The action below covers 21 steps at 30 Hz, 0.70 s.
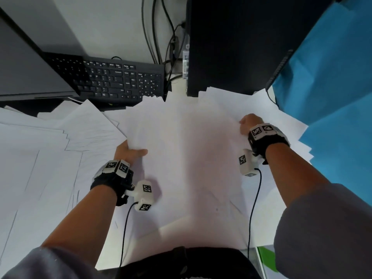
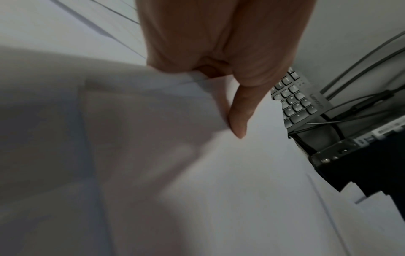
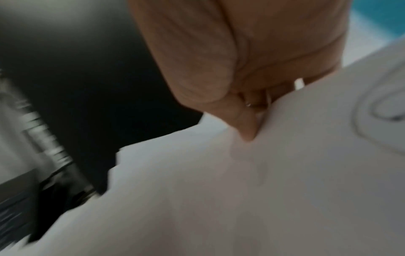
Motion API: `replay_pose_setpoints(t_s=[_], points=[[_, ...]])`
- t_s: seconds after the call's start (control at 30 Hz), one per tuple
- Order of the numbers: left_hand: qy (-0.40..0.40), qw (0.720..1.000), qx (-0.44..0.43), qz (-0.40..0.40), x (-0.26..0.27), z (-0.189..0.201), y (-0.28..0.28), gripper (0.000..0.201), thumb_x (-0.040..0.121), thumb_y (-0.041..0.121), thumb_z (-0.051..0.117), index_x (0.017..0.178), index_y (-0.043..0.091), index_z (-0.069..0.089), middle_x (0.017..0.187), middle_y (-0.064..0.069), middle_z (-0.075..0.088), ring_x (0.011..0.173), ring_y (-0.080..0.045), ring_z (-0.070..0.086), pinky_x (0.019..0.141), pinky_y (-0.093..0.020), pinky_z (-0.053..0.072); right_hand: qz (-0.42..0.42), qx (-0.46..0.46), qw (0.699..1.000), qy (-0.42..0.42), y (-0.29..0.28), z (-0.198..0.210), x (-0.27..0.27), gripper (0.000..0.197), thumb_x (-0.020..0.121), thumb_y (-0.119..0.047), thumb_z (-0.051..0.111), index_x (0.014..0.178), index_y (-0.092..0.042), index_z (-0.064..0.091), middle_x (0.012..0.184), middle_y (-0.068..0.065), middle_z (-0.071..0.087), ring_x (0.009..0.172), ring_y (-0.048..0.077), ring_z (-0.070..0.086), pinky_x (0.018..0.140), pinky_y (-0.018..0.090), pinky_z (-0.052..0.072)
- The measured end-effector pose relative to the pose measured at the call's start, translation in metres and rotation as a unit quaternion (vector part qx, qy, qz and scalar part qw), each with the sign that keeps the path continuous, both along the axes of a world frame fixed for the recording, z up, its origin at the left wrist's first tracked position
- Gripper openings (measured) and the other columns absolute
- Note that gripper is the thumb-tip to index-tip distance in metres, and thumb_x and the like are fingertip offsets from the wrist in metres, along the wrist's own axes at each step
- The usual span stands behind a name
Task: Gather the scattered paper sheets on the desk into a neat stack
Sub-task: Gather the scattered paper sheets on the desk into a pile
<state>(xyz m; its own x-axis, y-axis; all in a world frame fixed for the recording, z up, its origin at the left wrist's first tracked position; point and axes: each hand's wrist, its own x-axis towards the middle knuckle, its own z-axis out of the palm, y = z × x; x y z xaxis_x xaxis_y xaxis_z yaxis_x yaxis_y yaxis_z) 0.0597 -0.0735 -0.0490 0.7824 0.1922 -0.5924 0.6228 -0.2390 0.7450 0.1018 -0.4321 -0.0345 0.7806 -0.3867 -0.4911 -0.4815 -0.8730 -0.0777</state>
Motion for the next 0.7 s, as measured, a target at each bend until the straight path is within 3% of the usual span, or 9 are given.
replay_pose_setpoints(t_s=[0.07,0.13,0.27,0.37,0.47,0.57,0.6,0.67,0.7], points=[[-0.003,0.999,0.043,0.003,0.002,0.001,-0.002,0.049,0.076,-0.008,0.069,0.123,-0.002,0.056,0.120,-0.019,0.063,0.116,-0.034,0.057,0.088,-0.035,0.043,-0.026,-0.041,0.998,0.029,-0.023,0.002,-0.022,0.037,0.090,-0.011,0.051,0.125,-0.001,0.055,0.134,0.018,0.054,0.122,0.034,0.052,0.096,0.034,0.043],[-0.006,0.997,0.075,-0.008,0.004,0.000,-0.004,0.050,0.078,-0.005,0.068,0.126,-0.003,0.054,0.126,-0.020,0.060,0.118,-0.034,0.056,0.089,-0.034,0.042,-0.087,-0.023,0.995,0.045,-0.040,0.003,-0.050,0.040,0.088,-0.010,0.055,0.127,-0.006,0.054,0.136,0.017,0.050,0.123,0.034,0.051,0.097,0.035,0.045],[-0.017,0.991,0.131,-0.015,0.002,0.000,-0.002,0.049,0.078,-0.001,0.067,0.125,-0.001,0.055,0.126,-0.021,0.060,0.116,-0.035,0.057,0.096,-0.039,0.045,-0.149,-0.028,0.987,0.061,-0.056,-0.013,-0.085,0.051,0.077,-0.010,0.062,0.127,-0.011,0.053,0.136,0.022,0.047,0.118,0.039,0.053,0.090,0.037,0.051],[-0.022,0.987,0.162,-0.007,-0.002,0.004,0.005,0.049,0.075,0.002,0.069,0.123,0.000,0.057,0.123,-0.021,0.062,0.113,-0.036,0.058,0.097,-0.044,0.047,-0.145,-0.025,0.987,0.062,-0.057,-0.015,-0.088,0.066,0.073,-0.003,0.064,0.131,-0.031,0.049,0.148,0.021,0.034,0.130,0.048,0.038,0.103,0.058,0.040],[-0.028,0.984,0.178,-0.003,-0.005,0.007,0.014,0.046,0.075,0.002,0.069,0.120,0.001,0.057,0.120,-0.021,0.063,0.111,-0.037,0.058,0.094,-0.042,0.047,-0.178,0.069,0.982,0.009,-0.057,-0.015,-0.082,0.064,0.078,-0.003,0.059,0.127,-0.042,0.051,0.148,0.012,0.038,0.134,0.038,0.038,0.105,0.053,0.040],[-0.030,0.981,0.190,0.001,-0.009,0.009,0.021,0.043,0.076,0.002,0.068,0.118,0.001,0.058,0.120,-0.019,0.063,0.111,-0.036,0.058,0.093,-0.041,0.046,-0.243,0.131,0.961,0.032,-0.048,-0.010,-0.069,0.063,0.081,-0.013,0.066,0.138,-0.026,0.045,0.148,0.007,0.039,0.133,0.030,0.041,0.082,0.043,0.052],[-0.030,0.980,0.195,0.003,-0.010,0.008,0.023,0.043,0.076,0.002,0.069,0.118,0.001,0.059,0.120,-0.019,0.063,0.111,-0.036,0.058,0.094,-0.041,0.046,-0.257,0.140,0.956,0.033,-0.046,-0.015,-0.066,0.063,0.082,-0.020,0.067,0.141,-0.020,0.042,0.149,0.007,0.037,0.135,0.029,0.040,0.084,0.042,0.051],[-0.026,0.979,0.201,0.008,-0.012,0.008,0.027,0.042,0.077,0.003,0.069,0.118,0.001,0.059,0.120,-0.020,0.063,0.112,-0.036,0.058,0.095,-0.042,0.046,-0.301,0.092,0.949,0.006,-0.036,-0.021,-0.062,0.068,0.083,-0.032,0.066,0.142,-0.012,0.037,0.149,0.013,0.035,0.136,0.033,0.037,0.106,0.046,0.040],[-0.022,0.979,0.203,0.012,-0.014,0.007,0.029,0.042,0.077,0.003,0.069,0.118,0.001,0.059,0.121,-0.020,0.063,0.112,-0.036,0.058,0.094,-0.041,0.045,-0.303,0.059,0.951,0.007,-0.028,-0.016,-0.066,0.074,0.081,-0.037,0.067,0.141,-0.009,0.036,0.147,0.016,0.036,0.134,0.035,0.037,0.110,0.047,0.034]])
